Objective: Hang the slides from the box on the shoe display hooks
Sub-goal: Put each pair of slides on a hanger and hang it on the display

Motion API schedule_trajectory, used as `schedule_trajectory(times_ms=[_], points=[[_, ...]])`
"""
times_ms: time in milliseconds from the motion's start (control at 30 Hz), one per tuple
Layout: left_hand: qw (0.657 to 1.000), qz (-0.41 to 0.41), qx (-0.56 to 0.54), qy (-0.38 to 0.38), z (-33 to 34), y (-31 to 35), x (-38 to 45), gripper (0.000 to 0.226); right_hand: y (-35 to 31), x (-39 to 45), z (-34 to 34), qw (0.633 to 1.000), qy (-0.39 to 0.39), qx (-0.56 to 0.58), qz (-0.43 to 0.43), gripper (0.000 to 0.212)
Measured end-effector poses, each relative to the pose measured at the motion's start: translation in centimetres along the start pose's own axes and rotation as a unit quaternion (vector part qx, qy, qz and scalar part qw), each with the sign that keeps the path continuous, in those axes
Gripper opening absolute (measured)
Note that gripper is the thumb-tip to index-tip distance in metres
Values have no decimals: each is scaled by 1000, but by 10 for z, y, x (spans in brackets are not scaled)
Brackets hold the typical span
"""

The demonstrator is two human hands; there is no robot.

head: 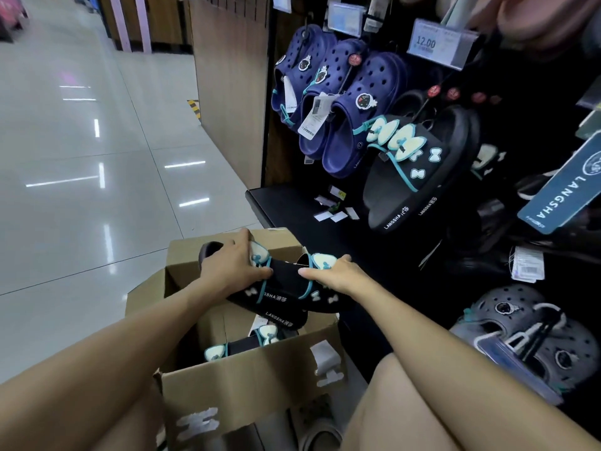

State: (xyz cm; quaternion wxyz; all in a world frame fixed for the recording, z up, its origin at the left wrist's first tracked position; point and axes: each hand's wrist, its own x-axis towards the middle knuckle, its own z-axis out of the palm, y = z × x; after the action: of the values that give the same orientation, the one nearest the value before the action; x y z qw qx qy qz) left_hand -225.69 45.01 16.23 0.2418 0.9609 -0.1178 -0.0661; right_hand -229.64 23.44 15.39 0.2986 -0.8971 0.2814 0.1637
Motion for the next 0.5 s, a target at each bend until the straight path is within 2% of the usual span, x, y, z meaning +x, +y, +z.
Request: schedule_trajectory(times_ms=[133, 200, 300, 400, 500], points=[[997, 69, 33, 27, 0, 19, 5, 60, 14, 12, -11, 1000, 17, 0, 11, 102], [994, 85, 51, 35, -3, 22, 8, 61, 17, 15, -15, 1000, 19, 17, 0, 95], [992, 93, 79, 38, -9, 23, 15, 66, 11, 14, -17, 999, 33, 39, -13, 97], [988, 96, 122, 4, -15, 17, 23, 70, 7, 13, -17, 997, 46, 46, -28, 97], [966, 138, 210, -59, -21, 8, 26, 77, 8, 10, -19, 996, 58, -15, -66, 80]])
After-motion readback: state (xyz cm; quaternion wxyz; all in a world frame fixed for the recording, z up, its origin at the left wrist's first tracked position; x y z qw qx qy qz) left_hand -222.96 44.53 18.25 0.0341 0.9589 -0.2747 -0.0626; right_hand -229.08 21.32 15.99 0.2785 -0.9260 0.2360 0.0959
